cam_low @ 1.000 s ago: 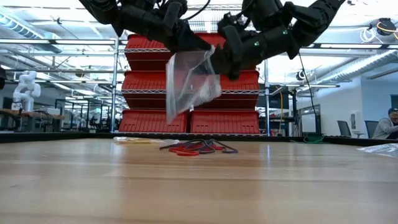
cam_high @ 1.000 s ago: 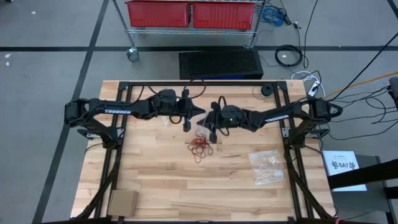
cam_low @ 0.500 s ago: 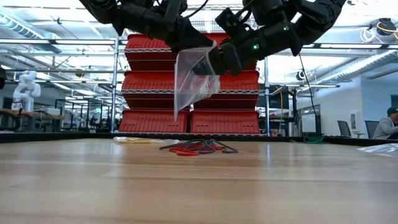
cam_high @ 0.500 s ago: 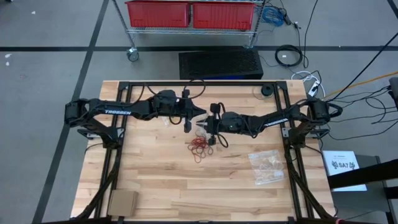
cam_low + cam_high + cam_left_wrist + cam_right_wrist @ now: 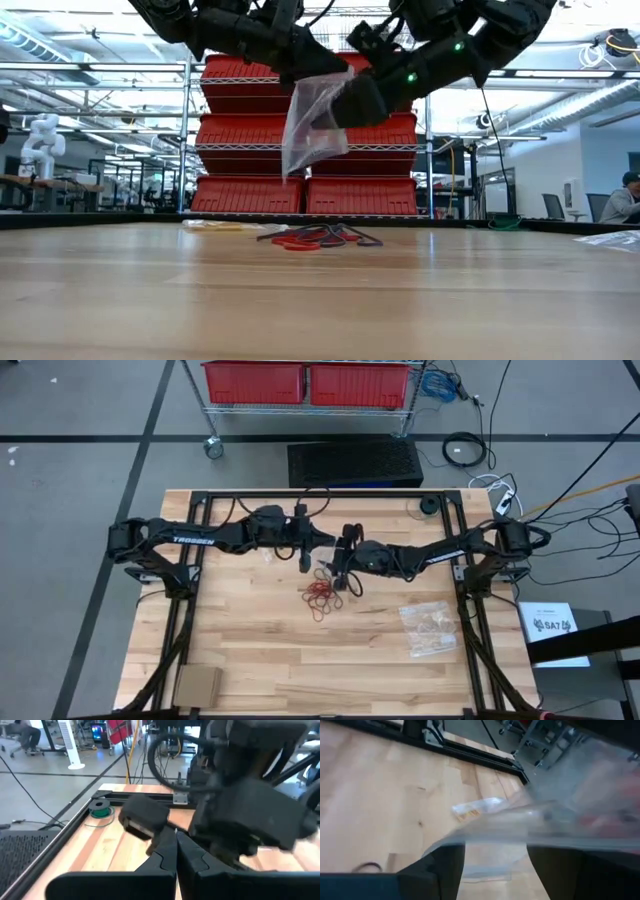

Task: Sort rubber bands
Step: Open the top right transparent zip bag

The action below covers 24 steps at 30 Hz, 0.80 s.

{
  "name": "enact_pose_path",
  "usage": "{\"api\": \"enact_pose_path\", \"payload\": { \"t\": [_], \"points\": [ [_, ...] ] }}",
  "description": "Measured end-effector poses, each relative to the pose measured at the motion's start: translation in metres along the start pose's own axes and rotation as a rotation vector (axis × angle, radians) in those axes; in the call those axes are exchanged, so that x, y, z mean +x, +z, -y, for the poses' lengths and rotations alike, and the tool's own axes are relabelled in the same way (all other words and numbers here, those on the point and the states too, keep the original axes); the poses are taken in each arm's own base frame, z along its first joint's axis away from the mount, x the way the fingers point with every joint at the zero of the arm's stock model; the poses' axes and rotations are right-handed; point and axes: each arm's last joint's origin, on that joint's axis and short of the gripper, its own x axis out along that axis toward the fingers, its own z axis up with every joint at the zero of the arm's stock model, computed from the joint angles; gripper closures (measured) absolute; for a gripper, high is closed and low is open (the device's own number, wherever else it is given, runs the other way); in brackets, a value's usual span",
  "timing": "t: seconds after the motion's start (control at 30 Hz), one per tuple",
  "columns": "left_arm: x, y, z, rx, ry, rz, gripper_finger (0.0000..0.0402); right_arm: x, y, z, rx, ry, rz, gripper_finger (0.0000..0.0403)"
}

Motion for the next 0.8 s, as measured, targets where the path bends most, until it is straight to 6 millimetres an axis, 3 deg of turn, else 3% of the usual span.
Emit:
{"api": "enact_pose_path", "payload": {
  "t": [0.13,0.3,0.57,0.8],
  "points": [
    [0.0,-0.001,0.001,-0.031,-0.004,-0.009,0.0402,-0.013,0.007,0.014,0.22,0.007,-0.023,0.0207],
    [0.001,0.0,0.002,-0.025,-0.009,0.003,0.0402,-0.01,0.009,0.031,0.537,0.076,0.026,0.0237],
    [0.014,-0.012,0.001,-0.016,-0.008,-0.003,0.0402,0.004,0.005,0.031,0.621,0.032,0.105,0.0291],
    [0.013,-0.011,0.002,-0.011,0.003,-0.011,0.0402,-0.004,-0.002,0.024,0.545,0.077,-0.055,0.0356]
  ]
}}
